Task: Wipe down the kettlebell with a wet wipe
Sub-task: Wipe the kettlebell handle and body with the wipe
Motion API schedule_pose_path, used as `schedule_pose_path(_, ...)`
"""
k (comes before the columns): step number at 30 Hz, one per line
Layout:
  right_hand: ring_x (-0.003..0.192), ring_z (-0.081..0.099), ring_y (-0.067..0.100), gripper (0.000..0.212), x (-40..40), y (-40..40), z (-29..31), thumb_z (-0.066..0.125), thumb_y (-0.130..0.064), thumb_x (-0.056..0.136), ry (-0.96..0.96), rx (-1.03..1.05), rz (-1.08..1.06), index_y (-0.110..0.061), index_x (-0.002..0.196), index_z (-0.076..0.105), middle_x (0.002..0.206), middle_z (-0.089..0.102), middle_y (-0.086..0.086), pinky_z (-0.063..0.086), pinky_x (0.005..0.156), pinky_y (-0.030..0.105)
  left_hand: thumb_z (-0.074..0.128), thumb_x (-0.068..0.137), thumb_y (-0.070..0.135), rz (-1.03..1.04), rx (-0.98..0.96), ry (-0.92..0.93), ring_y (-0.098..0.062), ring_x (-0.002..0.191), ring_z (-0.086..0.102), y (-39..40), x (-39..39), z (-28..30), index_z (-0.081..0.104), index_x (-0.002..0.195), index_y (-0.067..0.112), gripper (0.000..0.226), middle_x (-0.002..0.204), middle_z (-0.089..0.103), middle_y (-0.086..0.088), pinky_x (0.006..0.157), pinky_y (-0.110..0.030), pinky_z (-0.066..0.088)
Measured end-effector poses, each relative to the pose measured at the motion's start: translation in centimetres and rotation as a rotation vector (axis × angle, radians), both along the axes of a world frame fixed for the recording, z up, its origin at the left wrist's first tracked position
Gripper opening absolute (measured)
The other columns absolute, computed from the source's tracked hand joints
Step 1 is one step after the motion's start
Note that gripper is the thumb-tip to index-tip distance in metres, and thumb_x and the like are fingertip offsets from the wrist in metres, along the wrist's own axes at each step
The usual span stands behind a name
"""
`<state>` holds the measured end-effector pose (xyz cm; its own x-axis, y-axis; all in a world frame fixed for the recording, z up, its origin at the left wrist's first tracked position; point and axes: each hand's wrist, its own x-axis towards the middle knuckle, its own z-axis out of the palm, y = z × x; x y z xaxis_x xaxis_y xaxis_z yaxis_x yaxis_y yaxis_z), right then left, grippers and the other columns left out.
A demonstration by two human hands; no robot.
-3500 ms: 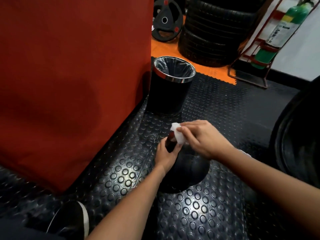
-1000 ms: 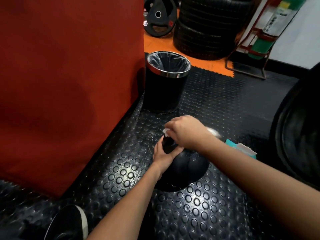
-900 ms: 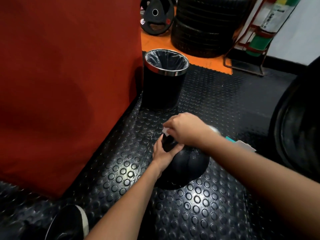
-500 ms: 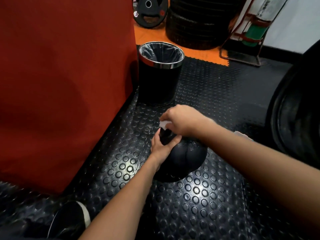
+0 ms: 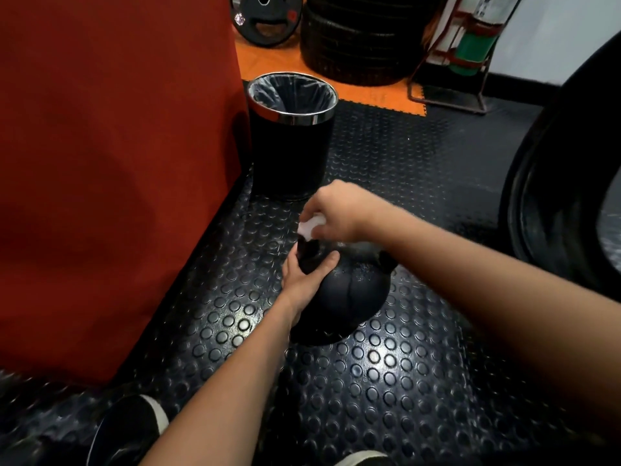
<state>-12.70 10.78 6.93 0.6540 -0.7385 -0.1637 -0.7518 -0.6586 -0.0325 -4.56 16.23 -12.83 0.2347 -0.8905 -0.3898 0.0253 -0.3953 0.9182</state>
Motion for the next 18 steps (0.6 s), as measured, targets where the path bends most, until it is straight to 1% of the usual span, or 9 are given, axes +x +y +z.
schedule_pose_path(2,0.110,0.066,0.019,0.033,-0.6,-0.8,1.1,0.073,-0.037,0.086,-0.003,0.035,-0.034,-0.028,0.118,0.075,0.115,0.074,-0.004,0.050,0.089,0.029,0.075,0.042,0.085,0.003,-0.014,0.030,-0.014,0.135,0.038,0.1,0.0,0.0,0.035,0.140,0.047,0.113,0.148,0.030,0.011,0.113,-0.041,0.036)
schedule_pose_path(4,0.106,0.067,0.021,0.032,-0.5,-0.8,1.0,0.073,-0.041,0.086,-0.003,0.013,-0.034,-0.027,0.114,0.075,0.110,0.074,-0.003,0.052,0.086,0.031,0.075,0.043,0.085,0.009,-0.019,0.028,-0.014,0.135,0.038,0.1,0.0,-0.1,0.035,0.140,0.047,0.112,0.147,0.031,0.011,0.113,-0.041,0.036)
schedule_pose_path(6,0.104,0.069,0.025,0.030,-0.1,-0.3,-0.6,0.070,-0.042,0.089,-0.030,-0.037,-0.031,-0.027,0.116,0.074,0.110,0.074,0.000,0.056,0.087,0.036,0.074,0.042,0.086,0.014,-0.011,0.007,-0.015,0.136,0.036,0.1,0.0,-0.1,0.034,0.140,0.049,0.112,0.147,0.031,0.011,0.113,-0.042,0.035)
schedule_pose_path(9,0.105,0.068,0.028,0.032,0.2,0.5,-2.1,0.060,-0.044,0.096,-0.034,-0.021,-0.032,-0.027,0.121,0.071,0.113,0.073,0.004,0.056,0.087,0.040,0.074,0.041,0.087,0.006,0.012,0.007,-0.017,0.137,0.035,0.0,0.0,-0.1,0.030,0.139,0.052,0.113,0.149,0.029,0.012,0.112,-0.043,0.036)
schedule_pose_path(12,0.104,0.068,0.024,0.034,-0.1,-0.5,-0.7,0.068,-0.044,0.091,-0.002,0.014,-0.045,-0.026,0.119,0.073,0.110,0.073,0.001,0.056,0.086,0.036,0.073,0.042,0.088,-0.013,0.005,0.000,-0.017,0.138,0.034,0.1,0.1,0.0,0.030,0.140,0.051,0.113,0.149,0.028,0.012,0.114,-0.043,0.034)
schedule_pose_path(15,0.097,0.067,0.021,0.034,-0.3,-1.2,1.1,0.073,-0.047,0.087,0.057,0.045,-0.076,-0.024,0.111,0.075,0.102,0.073,0.000,0.053,0.079,0.032,0.072,0.044,0.087,-0.021,-0.008,0.008,-0.016,0.139,0.032,0.2,0.1,0.1,0.031,0.141,0.050,0.112,0.149,0.028,0.013,0.114,-0.044,0.032)
schedule_pose_path(16,0.097,0.067,0.022,0.033,-0.3,-1.1,1.0,0.071,-0.048,0.088,0.045,0.035,-0.072,-0.024,0.112,0.074,0.102,0.073,0.000,0.053,0.079,0.032,0.072,0.044,0.087,-0.017,-0.007,0.012,-0.016,0.139,0.032,0.2,0.1,0.1,0.031,0.141,0.050,0.112,0.150,0.027,0.013,0.114,-0.044,0.033)
schedule_pose_path(18,0.101,0.068,0.025,0.033,0.1,-0.2,-0.6,0.062,-0.043,0.094,0.036,-0.019,-0.046,-0.022,0.118,0.072,0.109,0.072,0.003,0.055,0.084,0.036,0.072,0.045,0.087,-0.006,0.004,0.009,-0.016,0.138,0.034,0.1,0.1,-0.1,0.030,0.141,0.051,0.111,0.150,0.028,0.012,0.113,-0.044,0.034)
